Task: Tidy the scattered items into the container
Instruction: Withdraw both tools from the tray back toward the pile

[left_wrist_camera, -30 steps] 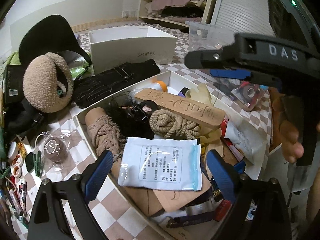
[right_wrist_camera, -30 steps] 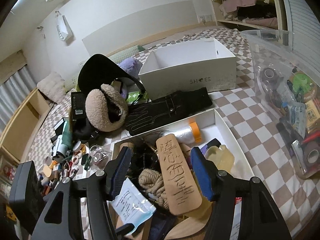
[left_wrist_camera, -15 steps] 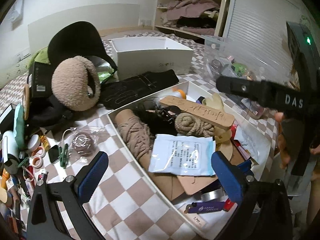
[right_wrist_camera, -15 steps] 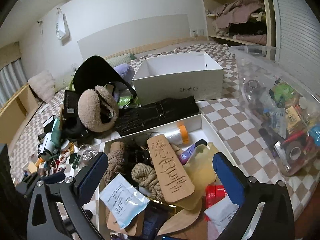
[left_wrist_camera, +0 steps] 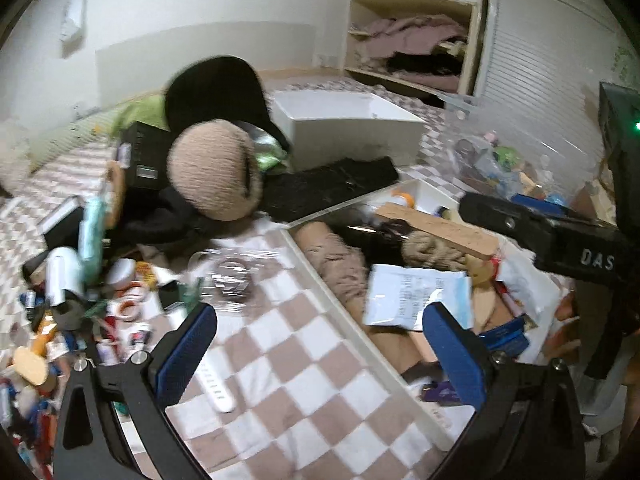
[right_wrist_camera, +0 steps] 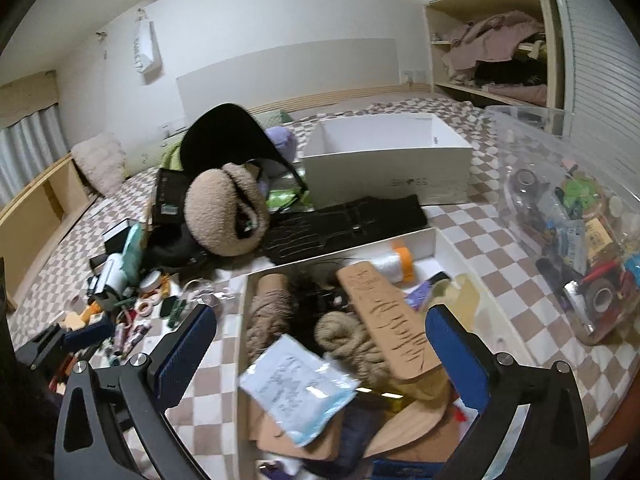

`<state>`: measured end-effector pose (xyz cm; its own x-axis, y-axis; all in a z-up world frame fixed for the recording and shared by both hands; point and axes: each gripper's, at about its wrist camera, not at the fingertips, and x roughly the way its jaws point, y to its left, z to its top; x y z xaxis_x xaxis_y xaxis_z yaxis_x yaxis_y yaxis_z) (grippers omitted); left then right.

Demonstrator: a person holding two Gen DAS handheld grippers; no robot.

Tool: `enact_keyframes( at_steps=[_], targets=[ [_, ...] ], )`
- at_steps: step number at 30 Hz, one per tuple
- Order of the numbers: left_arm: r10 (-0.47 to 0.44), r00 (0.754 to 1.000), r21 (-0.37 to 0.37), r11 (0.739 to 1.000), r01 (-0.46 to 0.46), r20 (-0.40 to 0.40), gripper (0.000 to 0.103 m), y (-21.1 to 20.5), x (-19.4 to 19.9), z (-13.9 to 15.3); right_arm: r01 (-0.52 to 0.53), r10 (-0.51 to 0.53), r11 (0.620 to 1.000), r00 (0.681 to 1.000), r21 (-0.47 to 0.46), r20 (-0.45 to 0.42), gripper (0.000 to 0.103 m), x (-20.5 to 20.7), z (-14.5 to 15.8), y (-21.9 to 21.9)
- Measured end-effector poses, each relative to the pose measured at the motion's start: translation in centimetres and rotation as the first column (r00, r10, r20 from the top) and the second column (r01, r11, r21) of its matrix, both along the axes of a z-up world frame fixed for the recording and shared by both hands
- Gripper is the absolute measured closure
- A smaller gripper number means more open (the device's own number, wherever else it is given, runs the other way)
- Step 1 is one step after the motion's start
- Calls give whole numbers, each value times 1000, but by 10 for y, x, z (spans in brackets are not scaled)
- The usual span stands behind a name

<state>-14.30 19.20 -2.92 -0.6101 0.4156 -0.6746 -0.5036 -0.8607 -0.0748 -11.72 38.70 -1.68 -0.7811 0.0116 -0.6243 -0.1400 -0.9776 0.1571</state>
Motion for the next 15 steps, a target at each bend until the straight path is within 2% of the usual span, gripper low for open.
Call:
enact_keyframes(
  at_steps=[3,15],
  targets=[
    [37,999,5,999,-37,-15,0,-20,3,4,-16,16,1000,1000,9,-15,0,2,2,-14],
    [170,985,16,985,-170,-12,0,-100,12,1,-109,106,992,993,-57,-53,0,6,5,-69]
  ],
)
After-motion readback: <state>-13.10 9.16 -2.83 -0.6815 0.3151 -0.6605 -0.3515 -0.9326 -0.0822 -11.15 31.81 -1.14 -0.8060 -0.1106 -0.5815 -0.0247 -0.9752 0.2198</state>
